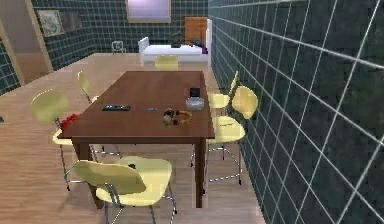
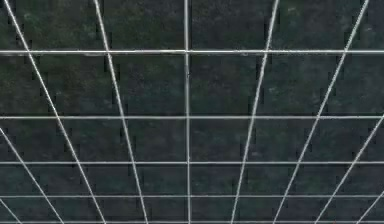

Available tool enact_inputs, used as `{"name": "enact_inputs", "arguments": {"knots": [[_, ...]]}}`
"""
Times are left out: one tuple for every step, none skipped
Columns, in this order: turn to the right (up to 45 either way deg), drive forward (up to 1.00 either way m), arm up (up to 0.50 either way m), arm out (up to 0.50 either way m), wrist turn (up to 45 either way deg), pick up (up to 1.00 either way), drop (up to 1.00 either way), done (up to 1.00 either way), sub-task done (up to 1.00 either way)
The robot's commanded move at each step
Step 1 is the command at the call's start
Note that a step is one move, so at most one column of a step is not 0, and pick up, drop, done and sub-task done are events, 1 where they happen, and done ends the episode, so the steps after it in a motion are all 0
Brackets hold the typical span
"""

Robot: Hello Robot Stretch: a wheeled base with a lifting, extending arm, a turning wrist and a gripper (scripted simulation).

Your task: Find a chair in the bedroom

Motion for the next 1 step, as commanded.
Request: {"name": "enact_inputs", "arguments": {"knots": [[0.0,0.00,0.00,0.00,0.0,0.00,0.00,1.00,0.00]]}}
